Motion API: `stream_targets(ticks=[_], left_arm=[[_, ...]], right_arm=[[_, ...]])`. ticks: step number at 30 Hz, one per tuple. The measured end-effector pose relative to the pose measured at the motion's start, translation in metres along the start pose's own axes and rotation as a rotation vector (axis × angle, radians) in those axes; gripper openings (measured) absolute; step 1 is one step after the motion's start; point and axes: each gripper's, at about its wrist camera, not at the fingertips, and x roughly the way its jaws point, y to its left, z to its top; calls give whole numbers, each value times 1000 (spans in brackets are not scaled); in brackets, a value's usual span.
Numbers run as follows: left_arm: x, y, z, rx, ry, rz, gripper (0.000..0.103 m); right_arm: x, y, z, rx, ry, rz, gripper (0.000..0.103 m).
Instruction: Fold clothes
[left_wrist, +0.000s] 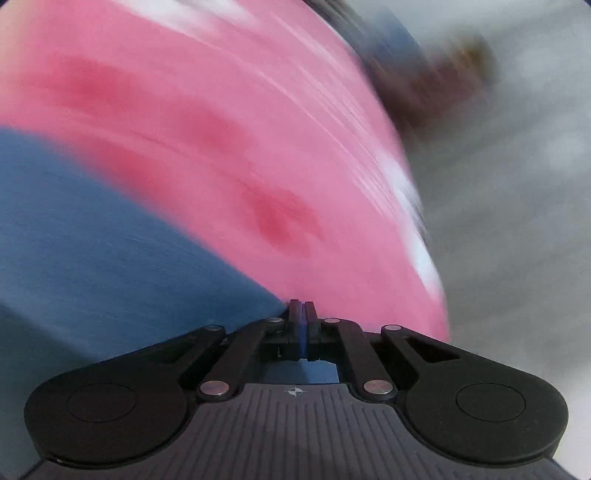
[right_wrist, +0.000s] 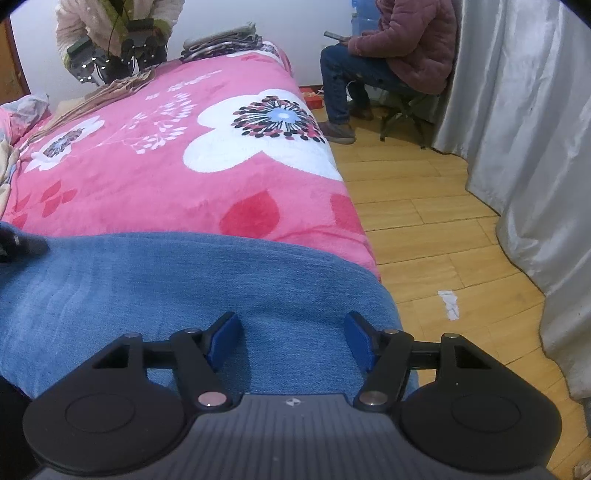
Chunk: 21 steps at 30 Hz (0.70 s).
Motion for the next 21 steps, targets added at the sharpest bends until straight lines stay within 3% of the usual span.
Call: stream_targets(ticks=[3, 5, 6, 7, 8, 10, 14, 16, 18, 20, 21], left_arm=[[-69, 77, 15, -251, -224, 24, 5], [-92, 83, 10, -287, -299, 32, 5], [-97, 78, 6, -274, -323, 62, 5], [-98, 63, 1, -196, -340, 134, 4], [-101, 53, -3, -137, -352, 159, 3], [-107, 33, -10, -19, -373, 205, 1], [-106, -7, -26, 149, -427, 119, 1], [-100, -18, -27, 181, -368, 35, 2], [-86, -15, -37, 148, -255, 14, 2], [-66, 12, -43, 48, -119, 47, 2], [-61, 33, -45, -33, -120, -2, 4]], right_arm=[[1, -1, 0, -6, 1, 7, 68], [1, -4, 0, 0, -3, 20, 69], [-1, -4, 1, 16, 2, 17, 69], [-5, -3, 4, 40, 12, 6, 63], [-10, -1, 7, 58, 15, -1, 55], [-25, 17, 19, 27, -37, 63, 50], [-23, 77, 52, -94, -87, 209, 50], [-2, 102, 58, -141, -34, 275, 50], [19, 125, 63, -189, 29, 337, 48], [40, 148, 67, -238, 92, 400, 48], [43, 151, 65, -274, 96, 411, 47]])
